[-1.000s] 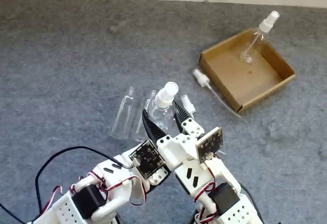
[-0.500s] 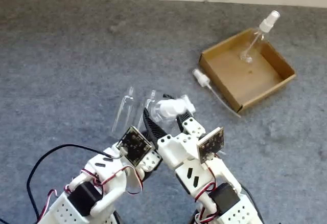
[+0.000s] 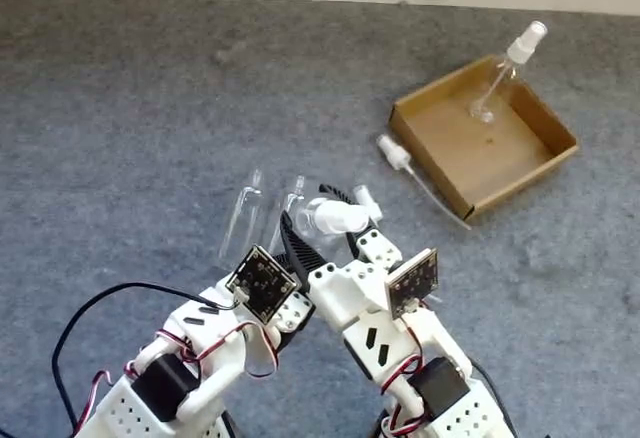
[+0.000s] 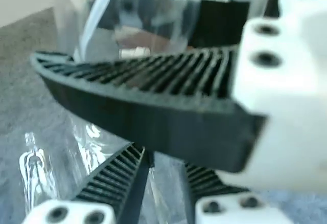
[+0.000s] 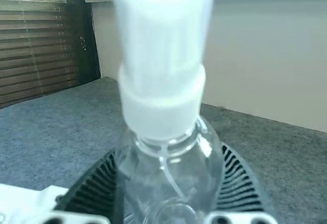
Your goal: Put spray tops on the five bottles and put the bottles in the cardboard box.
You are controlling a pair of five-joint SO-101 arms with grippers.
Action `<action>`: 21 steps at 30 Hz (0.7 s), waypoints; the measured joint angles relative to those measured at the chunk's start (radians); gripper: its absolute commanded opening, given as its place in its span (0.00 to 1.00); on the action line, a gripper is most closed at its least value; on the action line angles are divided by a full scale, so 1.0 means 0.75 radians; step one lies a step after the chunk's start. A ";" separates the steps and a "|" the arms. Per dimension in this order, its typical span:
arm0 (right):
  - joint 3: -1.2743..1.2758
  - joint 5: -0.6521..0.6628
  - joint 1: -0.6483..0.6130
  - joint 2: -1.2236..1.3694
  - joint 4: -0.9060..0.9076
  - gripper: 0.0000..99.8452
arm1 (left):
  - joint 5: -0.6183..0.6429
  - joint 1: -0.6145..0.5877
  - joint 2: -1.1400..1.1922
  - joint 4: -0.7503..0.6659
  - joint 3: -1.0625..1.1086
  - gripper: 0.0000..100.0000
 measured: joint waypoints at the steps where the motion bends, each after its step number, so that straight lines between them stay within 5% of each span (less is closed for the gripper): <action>1: 0.000 0.000 0.000 0.000 0.000 0.09 | -0.002 -0.004 0.000 0.025 0.000 0.01; 10: 0.000 -0.002 0.127 0.000 0.002 0.09 | -0.002 -0.053 -0.002 0.317 -0.100 0.01; 15: 0.000 -0.002 0.266 0.000 0.002 0.09 | -0.002 -0.252 -0.002 0.317 -0.082 0.01; 21: 0.000 -0.002 0.471 0.000 0.004 0.09 | -0.002 -0.567 -0.002 0.080 0.098 0.01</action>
